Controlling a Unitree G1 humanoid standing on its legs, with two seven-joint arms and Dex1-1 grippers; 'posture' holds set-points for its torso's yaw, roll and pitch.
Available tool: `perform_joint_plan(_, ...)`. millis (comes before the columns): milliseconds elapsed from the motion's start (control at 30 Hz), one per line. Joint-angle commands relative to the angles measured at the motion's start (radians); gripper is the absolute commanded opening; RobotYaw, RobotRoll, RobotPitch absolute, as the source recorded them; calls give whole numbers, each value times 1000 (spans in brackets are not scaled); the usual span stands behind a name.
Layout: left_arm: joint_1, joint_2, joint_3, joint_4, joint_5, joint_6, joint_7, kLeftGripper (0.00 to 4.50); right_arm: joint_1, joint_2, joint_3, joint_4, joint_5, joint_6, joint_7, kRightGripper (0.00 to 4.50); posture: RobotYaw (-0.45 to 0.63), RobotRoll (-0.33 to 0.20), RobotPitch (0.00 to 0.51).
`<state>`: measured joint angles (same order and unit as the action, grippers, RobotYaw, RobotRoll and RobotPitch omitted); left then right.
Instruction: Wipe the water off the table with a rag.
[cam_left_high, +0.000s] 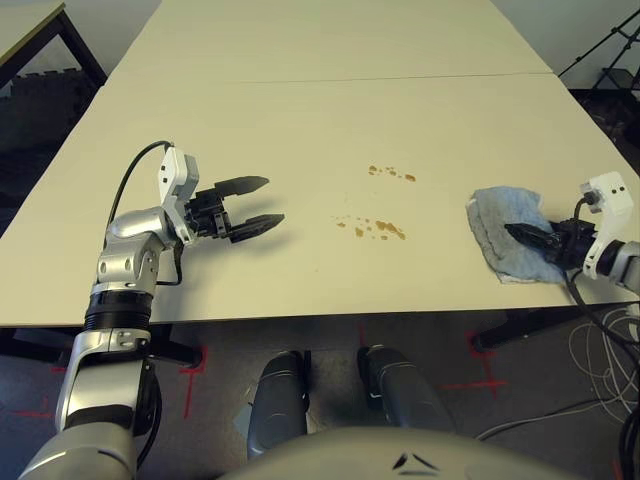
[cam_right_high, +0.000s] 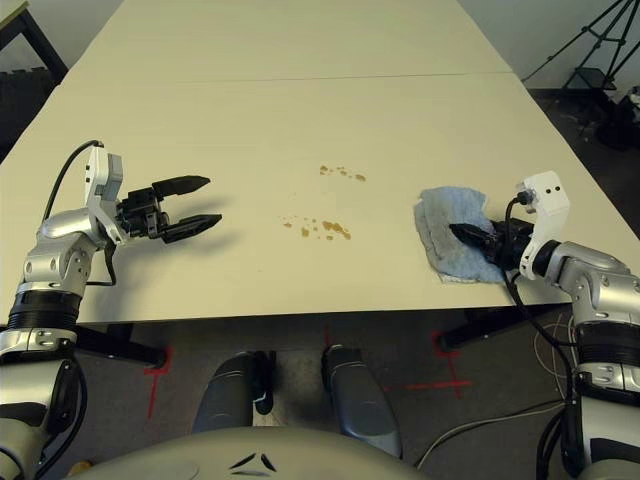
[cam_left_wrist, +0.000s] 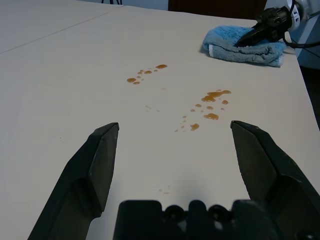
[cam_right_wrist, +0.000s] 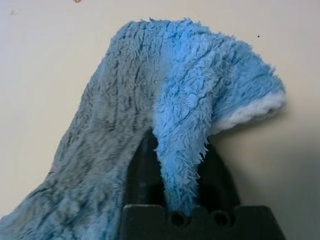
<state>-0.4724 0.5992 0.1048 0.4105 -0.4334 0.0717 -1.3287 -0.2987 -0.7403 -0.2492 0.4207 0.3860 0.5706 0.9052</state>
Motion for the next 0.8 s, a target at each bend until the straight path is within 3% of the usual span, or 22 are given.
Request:
perform_joint_plan(33, -2, 3, -10, -1, 10, 5, 0, 4500, 18, -5, 22, -11, -7, 54, -6, 132, -219, 0, 152)
perform_joint_plan(233, -3, 3, -9, 10, 13, 1, 0, 4500, -20, 6, -48, -149, 112, 217, -20, 126, -221, 0, 152)
perform_joint_plan(500, -11, -2, -11, 21, 17, -8, 4, 4500, -172, 60, -149, -280, 285, 460, -144, 125, -224, 0, 142)
perform_joint_plan(800, -18, -1, -13, 44, 19, -25, 2, 4500, -299, 187, -160, -264, 298, 452, -319, 124, -215, 0, 127)
